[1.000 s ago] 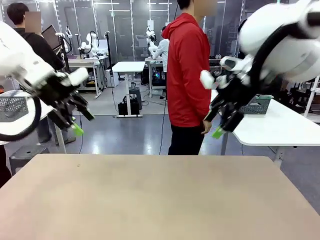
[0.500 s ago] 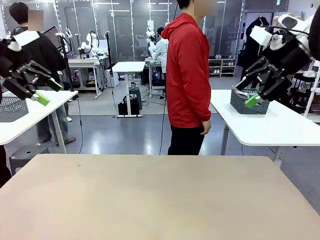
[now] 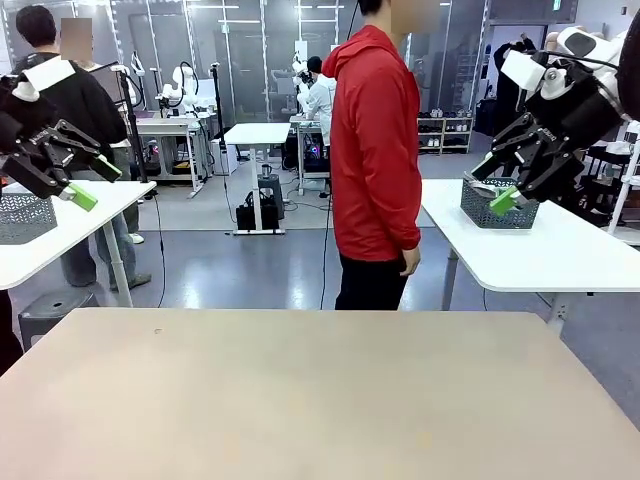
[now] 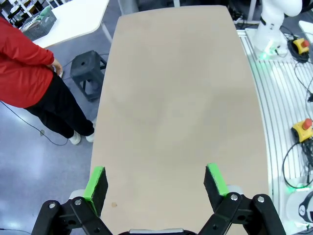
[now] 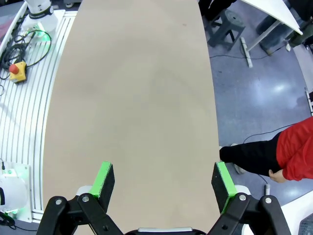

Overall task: Fold the towels and place them in the basket.
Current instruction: When a person lays out a Towel with hook on the table, fold it in half twice.

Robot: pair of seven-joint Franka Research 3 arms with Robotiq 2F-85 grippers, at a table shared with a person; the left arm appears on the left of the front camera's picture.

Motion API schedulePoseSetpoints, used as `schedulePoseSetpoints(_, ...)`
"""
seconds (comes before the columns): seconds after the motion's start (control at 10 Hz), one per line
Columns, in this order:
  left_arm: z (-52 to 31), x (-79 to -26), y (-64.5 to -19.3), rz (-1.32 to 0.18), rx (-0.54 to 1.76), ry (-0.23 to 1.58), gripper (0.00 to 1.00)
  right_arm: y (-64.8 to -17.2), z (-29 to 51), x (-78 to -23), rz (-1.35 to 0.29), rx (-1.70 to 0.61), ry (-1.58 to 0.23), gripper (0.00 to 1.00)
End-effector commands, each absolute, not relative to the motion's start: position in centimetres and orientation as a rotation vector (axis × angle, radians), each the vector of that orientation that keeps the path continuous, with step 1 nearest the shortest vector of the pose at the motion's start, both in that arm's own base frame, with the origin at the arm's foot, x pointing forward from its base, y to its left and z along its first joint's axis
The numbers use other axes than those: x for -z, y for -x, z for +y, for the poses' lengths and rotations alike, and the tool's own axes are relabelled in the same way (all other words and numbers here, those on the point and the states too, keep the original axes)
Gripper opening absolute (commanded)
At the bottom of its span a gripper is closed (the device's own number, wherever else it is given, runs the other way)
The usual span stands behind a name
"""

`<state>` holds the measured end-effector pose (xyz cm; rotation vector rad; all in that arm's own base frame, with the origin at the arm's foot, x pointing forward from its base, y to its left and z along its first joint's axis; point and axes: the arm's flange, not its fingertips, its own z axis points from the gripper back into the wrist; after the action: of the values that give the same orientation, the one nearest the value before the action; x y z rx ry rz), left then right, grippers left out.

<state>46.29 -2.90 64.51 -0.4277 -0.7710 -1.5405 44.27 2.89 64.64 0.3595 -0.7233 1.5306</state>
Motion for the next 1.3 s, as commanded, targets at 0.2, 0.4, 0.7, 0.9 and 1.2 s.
schedulePoseSetpoints(0.2, -1.8, -67.7, -46.6, -0.781, 1.553, 0.343, 1.0, -44.3, 1.0, -68.3, -0.764, -1.52, -0.329, 1.0)
schedulePoseSetpoints(0.4, 0.8, -72.5, -46.8, -0.768, 1.511, 0.274, 1.0, -43.9, -2.7, -73.2, -0.795, -1.454, -0.293, 1.0)
schedulePoseSetpoints(0.7, 4.2, -76.7, -47.2, -0.795, 1.481, 0.227, 1.0, -43.2, -7.3, -77.8, -0.826, -1.377, -0.266, 1.0)
schedulePoseSetpoints(0.9, 5.8, -77.8, -47.8, -0.81, 1.465, 0.239, 1.0, -42.6, -9.0, -78.4, -0.82, -1.365, -0.26, 1.0)
schedulePoseSetpoints(1.2, 6.6, -77.4, -48.1, -0.809, 1.444, 0.262, 1.0, -42.5, -9.7, -77.8, -0.82, -1.374, -0.274, 1.0)
